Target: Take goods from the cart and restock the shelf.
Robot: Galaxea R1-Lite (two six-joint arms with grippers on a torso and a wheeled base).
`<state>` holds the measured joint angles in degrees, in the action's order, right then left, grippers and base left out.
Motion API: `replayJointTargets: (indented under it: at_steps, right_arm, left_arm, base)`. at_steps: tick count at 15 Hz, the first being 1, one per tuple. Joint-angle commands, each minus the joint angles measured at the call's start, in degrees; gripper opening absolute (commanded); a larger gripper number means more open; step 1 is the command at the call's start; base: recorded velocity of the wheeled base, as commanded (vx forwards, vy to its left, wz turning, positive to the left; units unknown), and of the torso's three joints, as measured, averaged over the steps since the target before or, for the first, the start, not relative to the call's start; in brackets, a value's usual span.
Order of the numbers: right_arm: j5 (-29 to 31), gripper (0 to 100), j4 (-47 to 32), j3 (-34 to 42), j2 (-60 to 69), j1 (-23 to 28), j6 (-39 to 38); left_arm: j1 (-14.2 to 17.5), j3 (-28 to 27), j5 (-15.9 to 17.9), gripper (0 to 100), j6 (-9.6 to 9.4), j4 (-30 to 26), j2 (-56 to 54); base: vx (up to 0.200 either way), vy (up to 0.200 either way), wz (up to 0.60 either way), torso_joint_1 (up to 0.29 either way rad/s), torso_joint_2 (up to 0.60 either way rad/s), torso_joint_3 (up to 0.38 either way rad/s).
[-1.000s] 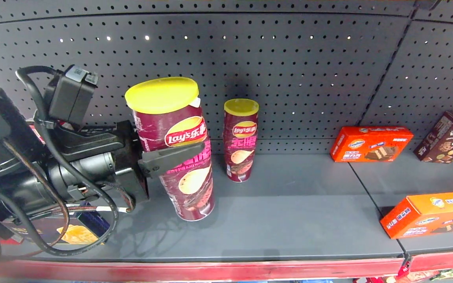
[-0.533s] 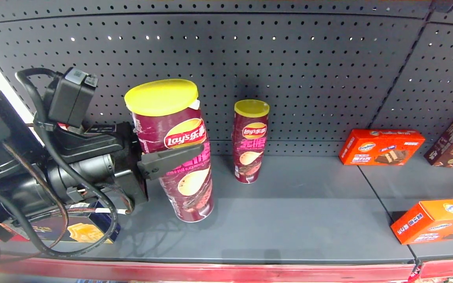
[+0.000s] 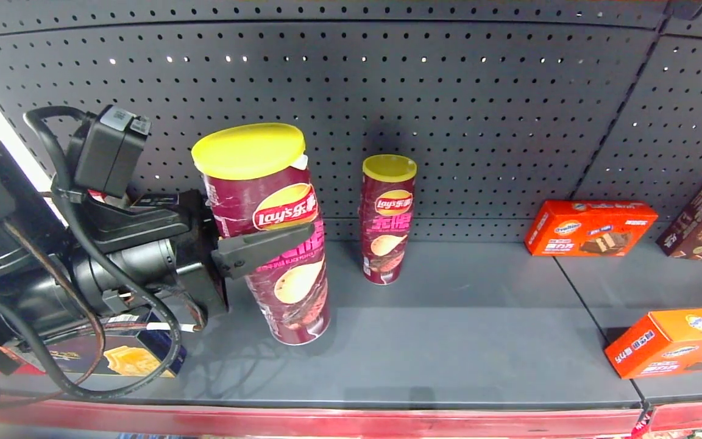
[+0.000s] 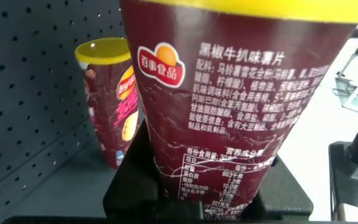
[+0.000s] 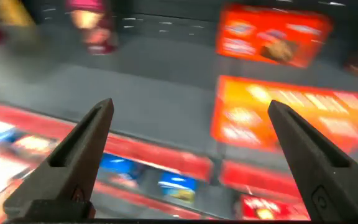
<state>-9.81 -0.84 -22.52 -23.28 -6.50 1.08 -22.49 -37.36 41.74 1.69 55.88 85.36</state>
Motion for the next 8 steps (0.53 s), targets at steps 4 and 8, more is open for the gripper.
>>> replayJointTargets:
  at_steps: [4, 8]
  right_arm:
    - [-4.5, 100, 12.1, -9.9, -32.4, -10.0, 0.4]
    - [-6.9, 100, 18.0, -14.1, -42.4, -8.6, -0.1]
  left_arm:
    - [0.3, -0.1, -0.2, 0, 0.15, -0.1, 0.2]
    - [0.4, 0.4, -0.1, 0, 0.15, -0.1, 0.0]
  base:
    - [0.0, 0.0, 0.0, 0.0, 0.0, 0.0]
    - [0.0, 0.0, 0.0, 0.0, 0.0, 0.0]
